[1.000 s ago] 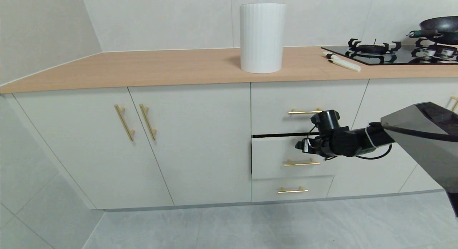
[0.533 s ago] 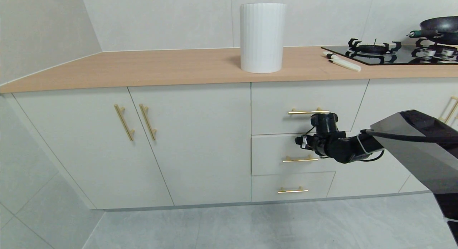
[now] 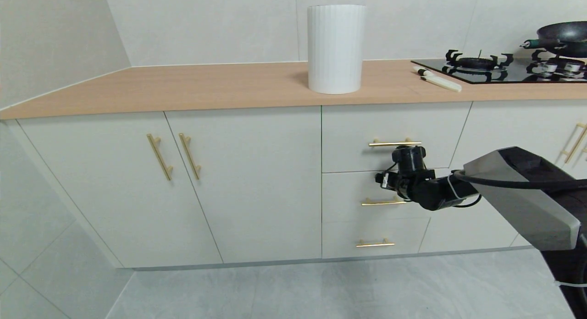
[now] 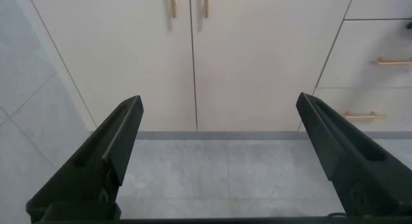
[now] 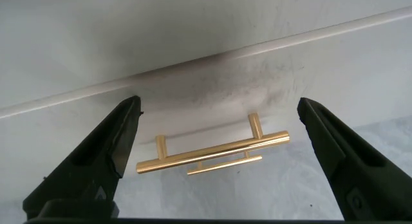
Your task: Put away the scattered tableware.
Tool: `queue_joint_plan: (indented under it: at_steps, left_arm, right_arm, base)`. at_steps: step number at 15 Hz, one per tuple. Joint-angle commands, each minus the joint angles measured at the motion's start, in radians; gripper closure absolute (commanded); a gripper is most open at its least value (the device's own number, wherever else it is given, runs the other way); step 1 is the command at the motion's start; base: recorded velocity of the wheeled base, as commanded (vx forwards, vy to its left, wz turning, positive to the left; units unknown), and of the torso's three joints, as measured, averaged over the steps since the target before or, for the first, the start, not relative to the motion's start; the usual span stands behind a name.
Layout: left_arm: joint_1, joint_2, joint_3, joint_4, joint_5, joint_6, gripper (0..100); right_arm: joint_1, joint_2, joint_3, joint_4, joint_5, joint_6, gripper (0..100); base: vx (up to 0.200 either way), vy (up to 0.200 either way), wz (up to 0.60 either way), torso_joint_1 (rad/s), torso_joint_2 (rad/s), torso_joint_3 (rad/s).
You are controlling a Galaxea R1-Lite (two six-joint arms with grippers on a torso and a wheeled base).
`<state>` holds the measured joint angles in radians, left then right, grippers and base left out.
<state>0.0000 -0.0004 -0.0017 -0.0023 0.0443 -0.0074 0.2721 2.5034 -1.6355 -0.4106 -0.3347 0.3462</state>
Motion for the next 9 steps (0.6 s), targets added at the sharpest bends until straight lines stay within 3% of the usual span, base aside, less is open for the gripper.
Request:
queue_joint_plan:
  at_steps: [1, 6, 9]
  left_arm:
    - [0.000, 0.000, 0.000, -0.001, 0.000, 0.000, 0]
    - [0.000, 0.000, 0.000, -0.001, 0.000, 0.000, 0]
    - [0.000, 0.000, 0.000, -0.001, 0.000, 0.000, 0]
  right_arm:
    - [-0.001, -0.001, 0.002, -0.008, -0.004, 0.005, 0]
    - [0.019, -0.448, 0.399, -0.019, -0.015, 0.002, 0]
    - [0.019, -0.822, 0.649, -0.020, -0.073, -0.030, 0]
  base:
    - [0.000, 0.000, 0.00, 0.000, 0.00, 0.000]
    - [0.000, 0.000, 0.00, 0.000, 0.00, 0.000]
    - [0.000, 0.000, 0.00, 0.000, 0.00, 0.000]
